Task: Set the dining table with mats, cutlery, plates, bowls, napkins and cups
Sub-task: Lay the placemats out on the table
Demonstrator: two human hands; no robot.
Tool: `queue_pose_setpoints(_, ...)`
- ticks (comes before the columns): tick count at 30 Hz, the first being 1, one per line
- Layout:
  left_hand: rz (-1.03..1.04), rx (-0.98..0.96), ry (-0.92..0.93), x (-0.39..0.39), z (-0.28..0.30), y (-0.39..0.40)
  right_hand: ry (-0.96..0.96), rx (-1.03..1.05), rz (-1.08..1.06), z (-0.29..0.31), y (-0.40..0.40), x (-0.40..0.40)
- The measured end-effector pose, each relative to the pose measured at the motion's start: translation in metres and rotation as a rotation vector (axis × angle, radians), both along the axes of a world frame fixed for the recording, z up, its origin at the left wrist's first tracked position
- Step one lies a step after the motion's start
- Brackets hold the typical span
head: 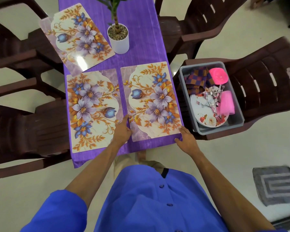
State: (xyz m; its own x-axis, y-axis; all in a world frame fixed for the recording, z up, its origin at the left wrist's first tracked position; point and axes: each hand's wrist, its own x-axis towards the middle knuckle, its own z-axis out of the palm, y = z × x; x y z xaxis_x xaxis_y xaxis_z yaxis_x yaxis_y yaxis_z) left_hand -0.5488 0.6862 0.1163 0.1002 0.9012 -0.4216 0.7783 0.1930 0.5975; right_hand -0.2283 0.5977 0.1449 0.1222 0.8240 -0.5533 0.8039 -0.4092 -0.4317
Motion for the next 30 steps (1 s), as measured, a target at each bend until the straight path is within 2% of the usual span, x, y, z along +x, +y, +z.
queue_pose_setpoints(13, 0.008, -0.001, -0.019, 0.000, 0.005, -0.002, 0.008, 0.013, -0.012, 0.002, 0.000, -0.001)
queue_pose_setpoints(20, 0.109, 0.102, 0.012, -0.027, 0.018, -0.007, -0.008, 0.186, -0.037, 0.017, 0.016, -0.012)
queue_pose_setpoints(23, 0.054, 0.155, 0.092, -0.052, 0.038, -0.013, 0.017, 0.243, 0.013, 0.025, 0.045, -0.037)
queue_pose_setpoints(27, 0.117, 0.166, 0.161, -0.106, 0.061, -0.022, 0.047, 0.258, 0.128, 0.034, 0.079, -0.098)
queue_pose_setpoints(30, 0.177, 0.153, 0.142, -0.148, 0.075, -0.032, 0.119, 0.257, 0.212, 0.037, 0.094, -0.147)
